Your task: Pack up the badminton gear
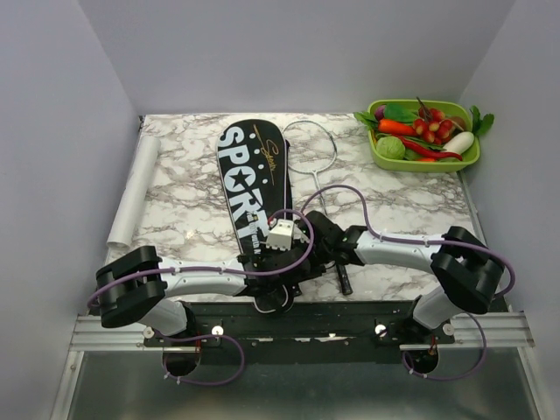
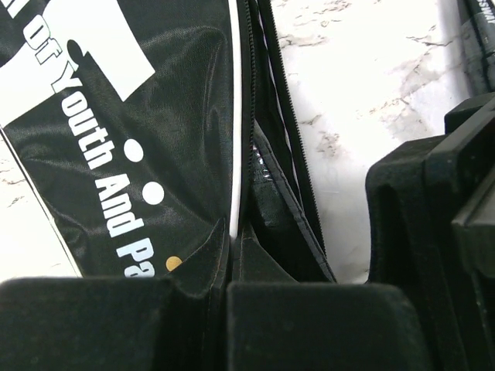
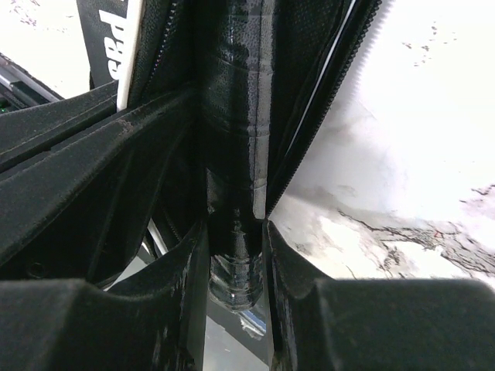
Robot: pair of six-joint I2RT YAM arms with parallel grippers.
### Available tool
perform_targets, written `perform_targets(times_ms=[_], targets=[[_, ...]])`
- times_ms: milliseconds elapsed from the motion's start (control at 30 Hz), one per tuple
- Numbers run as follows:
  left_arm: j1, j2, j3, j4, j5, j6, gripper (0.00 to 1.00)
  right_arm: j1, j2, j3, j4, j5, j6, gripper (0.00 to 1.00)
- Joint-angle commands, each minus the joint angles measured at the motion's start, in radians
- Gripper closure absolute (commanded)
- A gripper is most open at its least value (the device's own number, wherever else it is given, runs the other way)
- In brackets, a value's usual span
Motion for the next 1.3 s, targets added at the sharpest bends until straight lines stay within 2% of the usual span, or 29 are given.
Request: perform_targets(times_ms=[0, 33, 133, 333, 667, 867, 1000, 1267], targets=[[-0.009, -0.040, 0.003, 0.103, 0.027, -0.030, 1.00, 0.045, 0.006, 0.044, 0.126, -0.056, 0.034, 0.66], [-0.009, -0.040, 0.001, 0.105, 0.028, -0.027, 1.00, 0.044, 0.005, 0.036, 0.126, -0.050, 0.040, 0.57], [-0.009, -0.049, -0.010, 0.111, 0.030, -0.022, 1.00, 0.044, -0.015, 0.021, 0.123, -0.010, 0.049, 0.48], [-0.011, -0.060, -0.023, 0.100, 0.034, -0.019, 1.00, 0.044, -0.092, -0.020, 0.108, 0.056, 0.069, 0.44], [-0.009, -0.091, -0.039, 0.077, 0.021, -0.024, 1.00, 0.044, -0.188, -0.039, -0.065, 0.265, 0.039, 0.42], [-0.011, -0.112, -0.046, 0.083, 0.019, -0.016, 1.00, 0.044, -0.181, -0.082, -0.069, 0.306, 0.036, 0.42], [-0.011, -0.115, -0.045, 0.077, 0.021, -0.010, 1.00, 0.036, -0.230, -0.120, -0.066, 0.386, 0.036, 0.42], [-0.011, -0.102, -0.045, 0.077, 0.016, -0.008, 1.00, -0.050, -0.342, -0.223, -0.010, 0.326, 0.013, 0.49]])
